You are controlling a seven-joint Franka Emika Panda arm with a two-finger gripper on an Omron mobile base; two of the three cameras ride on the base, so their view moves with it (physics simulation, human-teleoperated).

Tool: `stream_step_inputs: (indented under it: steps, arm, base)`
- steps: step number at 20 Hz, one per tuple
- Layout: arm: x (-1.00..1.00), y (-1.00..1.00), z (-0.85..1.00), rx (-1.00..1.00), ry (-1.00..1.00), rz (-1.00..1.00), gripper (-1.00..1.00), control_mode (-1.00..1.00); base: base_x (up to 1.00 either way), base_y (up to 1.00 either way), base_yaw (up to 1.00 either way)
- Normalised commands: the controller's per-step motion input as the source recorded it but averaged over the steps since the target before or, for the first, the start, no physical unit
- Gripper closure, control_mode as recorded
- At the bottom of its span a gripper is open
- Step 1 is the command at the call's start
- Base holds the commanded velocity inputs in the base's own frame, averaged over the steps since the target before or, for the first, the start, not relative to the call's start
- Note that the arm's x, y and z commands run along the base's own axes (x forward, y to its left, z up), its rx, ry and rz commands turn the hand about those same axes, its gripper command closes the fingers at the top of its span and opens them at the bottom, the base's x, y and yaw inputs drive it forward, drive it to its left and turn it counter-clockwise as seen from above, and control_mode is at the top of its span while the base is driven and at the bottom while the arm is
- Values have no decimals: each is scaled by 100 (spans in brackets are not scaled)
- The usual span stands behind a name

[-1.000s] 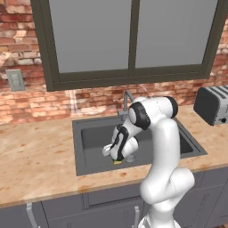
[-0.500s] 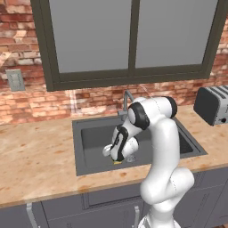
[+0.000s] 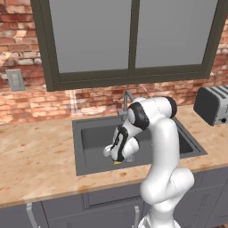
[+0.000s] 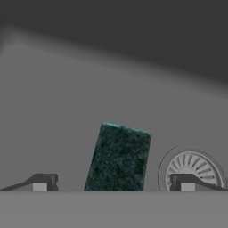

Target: Pick up the dish brush and sponge from the sink, and place them back in the cabinet, and close the cabinet doors.

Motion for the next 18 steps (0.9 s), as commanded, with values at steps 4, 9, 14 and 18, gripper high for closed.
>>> stream_step_inputs:
  steps: [4, 9, 14, 18]
  arm:
    - [0, -5, -2, 0, 0, 0, -100, -100]
    - [0, -4, -7, 0, 0, 0, -100, -100]
    - [0, 0, -15, 0, 0, 0, -100, -100]
    - [0, 0, -20, 0, 0, 0, -100, -100]
  base:
    - [0, 0, 0]
    - [0, 0, 0]
    - [0, 0, 0]
    - [0, 0, 0]
